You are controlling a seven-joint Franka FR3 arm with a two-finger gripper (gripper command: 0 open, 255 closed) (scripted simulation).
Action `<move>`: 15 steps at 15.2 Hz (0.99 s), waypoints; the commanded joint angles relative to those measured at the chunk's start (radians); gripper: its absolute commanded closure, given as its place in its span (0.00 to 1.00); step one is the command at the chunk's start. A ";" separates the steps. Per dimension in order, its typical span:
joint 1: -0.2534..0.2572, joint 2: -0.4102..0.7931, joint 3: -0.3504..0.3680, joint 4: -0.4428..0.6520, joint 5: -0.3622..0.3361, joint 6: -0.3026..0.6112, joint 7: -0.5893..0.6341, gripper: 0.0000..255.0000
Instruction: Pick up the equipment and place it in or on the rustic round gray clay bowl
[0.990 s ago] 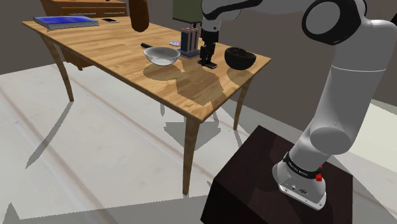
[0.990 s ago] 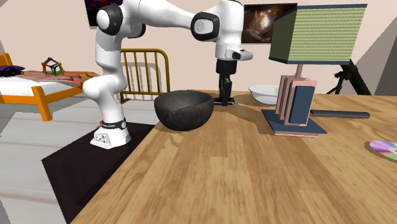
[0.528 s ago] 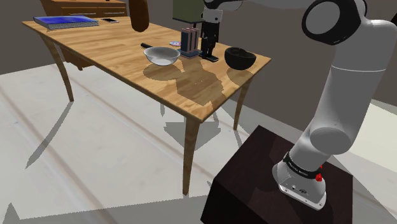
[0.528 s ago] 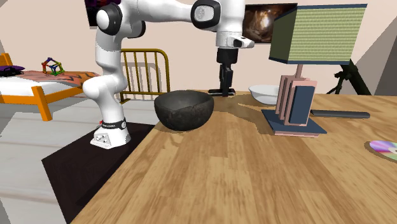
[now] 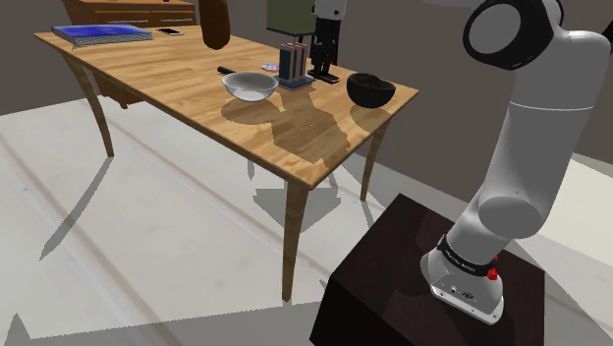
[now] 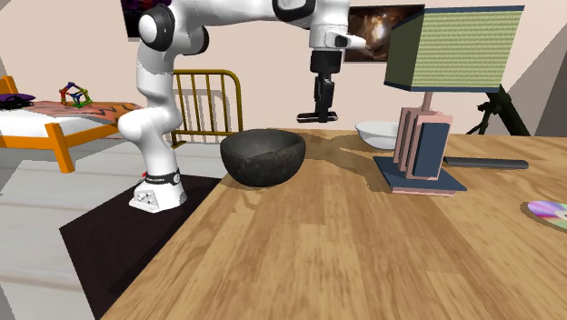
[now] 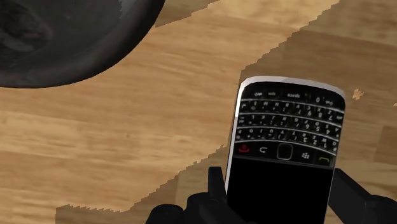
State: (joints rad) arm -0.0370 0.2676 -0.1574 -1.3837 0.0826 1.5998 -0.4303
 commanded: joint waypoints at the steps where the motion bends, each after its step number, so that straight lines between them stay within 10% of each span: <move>1: -0.001 0.002 0.000 0.030 0.000 -0.029 0.001 1.00; 11: -0.013 0.056 -0.002 0.244 0.010 -0.189 0.004 1.00; 15: -0.062 -0.005 -0.031 0.158 0.003 -0.168 -0.078 1.00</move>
State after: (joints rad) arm -0.0876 0.2713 -0.1818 -1.2148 0.0871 1.4309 -0.4896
